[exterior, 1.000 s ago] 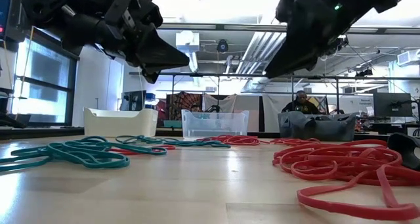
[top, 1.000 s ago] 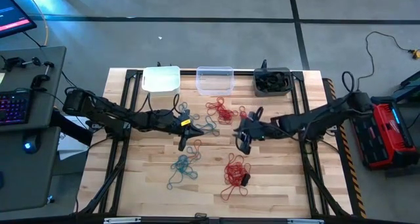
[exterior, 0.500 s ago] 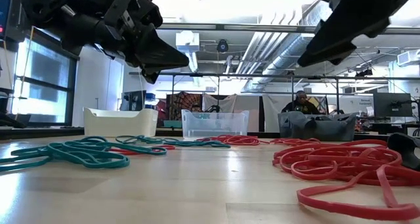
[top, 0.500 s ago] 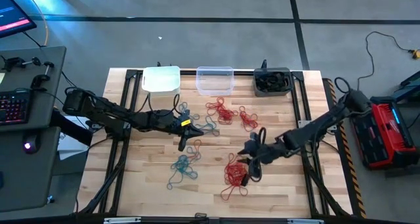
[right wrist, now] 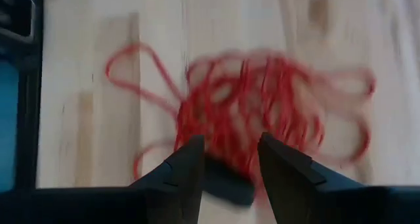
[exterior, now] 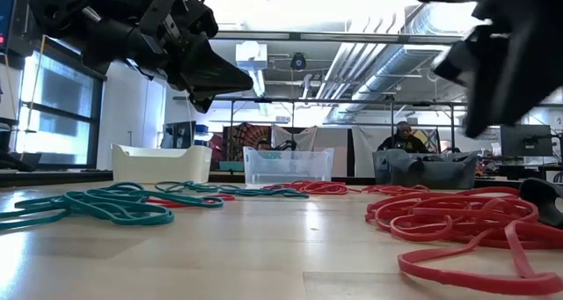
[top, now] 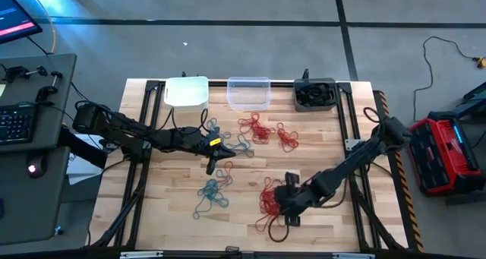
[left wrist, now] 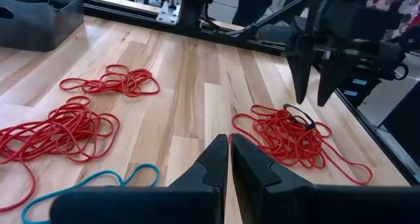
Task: Sort rubber bands into baskets
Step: Put the black rubber band into the black bin
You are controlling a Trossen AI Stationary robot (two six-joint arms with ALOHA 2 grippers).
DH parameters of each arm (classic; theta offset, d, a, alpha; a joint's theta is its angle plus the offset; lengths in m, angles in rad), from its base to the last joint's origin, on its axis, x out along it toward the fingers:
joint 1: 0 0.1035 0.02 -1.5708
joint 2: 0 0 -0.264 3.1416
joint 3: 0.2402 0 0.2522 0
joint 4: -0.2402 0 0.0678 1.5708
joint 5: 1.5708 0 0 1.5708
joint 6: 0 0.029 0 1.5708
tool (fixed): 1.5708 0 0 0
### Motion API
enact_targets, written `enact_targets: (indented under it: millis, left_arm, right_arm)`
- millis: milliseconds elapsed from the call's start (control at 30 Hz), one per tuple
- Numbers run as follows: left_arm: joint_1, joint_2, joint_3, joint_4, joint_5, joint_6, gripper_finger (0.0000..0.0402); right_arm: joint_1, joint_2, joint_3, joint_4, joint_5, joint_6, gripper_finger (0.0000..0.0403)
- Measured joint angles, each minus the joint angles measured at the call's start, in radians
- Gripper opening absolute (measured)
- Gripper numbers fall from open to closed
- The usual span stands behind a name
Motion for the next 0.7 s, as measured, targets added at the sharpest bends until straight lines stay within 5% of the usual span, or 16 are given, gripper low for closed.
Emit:
enact_targets:
  millis: [167, 700]
  left_arm:
    - [0.000, 0.000, 0.000, -0.002, 0.000, 0.000, 0.0010]
    - [0.000, 0.000, 0.000, -0.012, 0.000, 0.000, 0.0010]
  right_arm:
    - [-0.001, 0.022, 0.053, -0.168, -0.076, 0.142, 0.0133]
    - [-0.057, 0.022, -0.050, -0.033, -0.214, 0.115, 0.0133]
